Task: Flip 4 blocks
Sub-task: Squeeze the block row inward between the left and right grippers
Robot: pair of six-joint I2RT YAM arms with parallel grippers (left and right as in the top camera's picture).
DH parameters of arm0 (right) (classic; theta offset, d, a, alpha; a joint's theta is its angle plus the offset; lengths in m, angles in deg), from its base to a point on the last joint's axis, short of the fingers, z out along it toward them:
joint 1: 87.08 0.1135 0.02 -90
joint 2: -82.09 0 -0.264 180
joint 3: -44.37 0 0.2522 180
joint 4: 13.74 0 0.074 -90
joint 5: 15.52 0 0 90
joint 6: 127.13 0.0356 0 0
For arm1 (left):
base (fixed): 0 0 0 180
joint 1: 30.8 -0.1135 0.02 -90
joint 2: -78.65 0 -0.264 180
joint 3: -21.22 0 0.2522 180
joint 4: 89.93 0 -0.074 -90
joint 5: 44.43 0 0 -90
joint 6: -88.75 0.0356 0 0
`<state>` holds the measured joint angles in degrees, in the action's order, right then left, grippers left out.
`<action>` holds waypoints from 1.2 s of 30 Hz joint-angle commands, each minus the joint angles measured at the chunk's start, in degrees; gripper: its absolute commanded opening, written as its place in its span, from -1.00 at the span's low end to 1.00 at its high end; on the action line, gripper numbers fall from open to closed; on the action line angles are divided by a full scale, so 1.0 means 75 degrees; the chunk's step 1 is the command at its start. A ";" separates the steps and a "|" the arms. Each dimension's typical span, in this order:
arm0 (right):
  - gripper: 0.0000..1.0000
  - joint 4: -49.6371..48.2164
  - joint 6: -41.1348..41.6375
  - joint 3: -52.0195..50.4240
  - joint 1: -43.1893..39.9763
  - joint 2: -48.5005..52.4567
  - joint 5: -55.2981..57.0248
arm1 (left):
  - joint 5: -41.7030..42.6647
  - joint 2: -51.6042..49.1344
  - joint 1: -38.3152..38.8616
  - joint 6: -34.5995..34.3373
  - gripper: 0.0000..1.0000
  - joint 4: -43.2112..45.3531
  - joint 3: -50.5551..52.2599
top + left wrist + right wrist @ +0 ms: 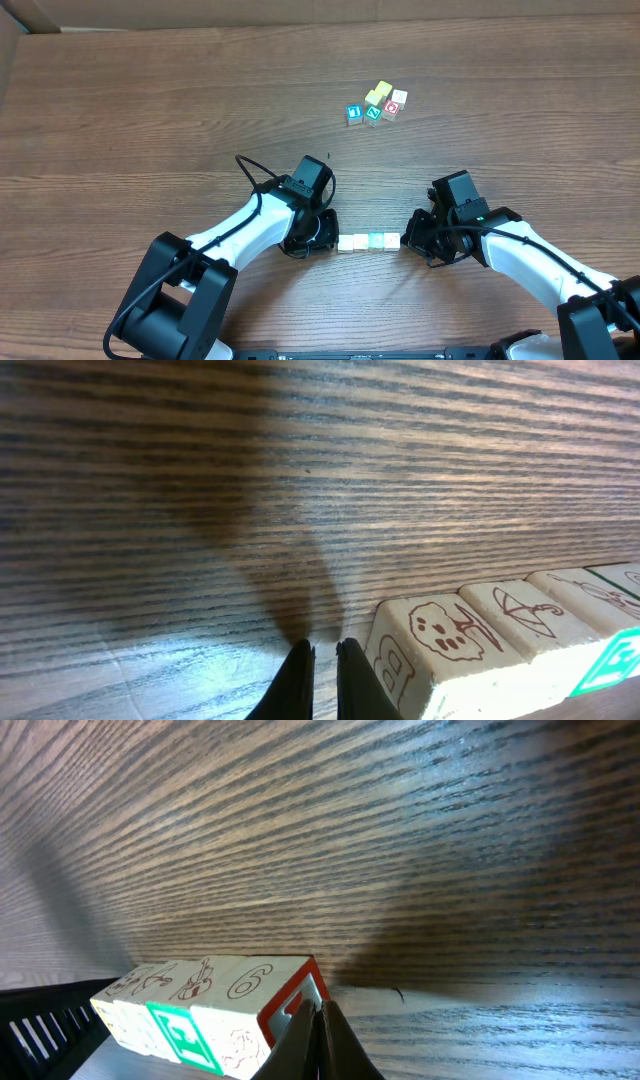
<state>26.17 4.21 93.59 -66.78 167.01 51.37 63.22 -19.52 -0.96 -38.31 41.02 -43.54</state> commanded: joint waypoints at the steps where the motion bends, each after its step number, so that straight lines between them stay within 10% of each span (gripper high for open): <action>1: -0.92 -0.0044 0.0093 -0.0035 0.0038 0.0038 0.0015 | 0.0009 -0.0099 -0.0108 0.0184 -0.92 0.0006 0.0020; 36: -0.92 -0.0679 0.0664 -0.0035 0.0603 0.0038 -0.0012 | -0.0338 -0.0099 -0.2276 0.1716 -0.92 -0.1483 0.0023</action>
<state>21.65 8.14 93.57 -62.61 167.01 51.35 61.26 -19.52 -17.94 -27.54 30.00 -43.54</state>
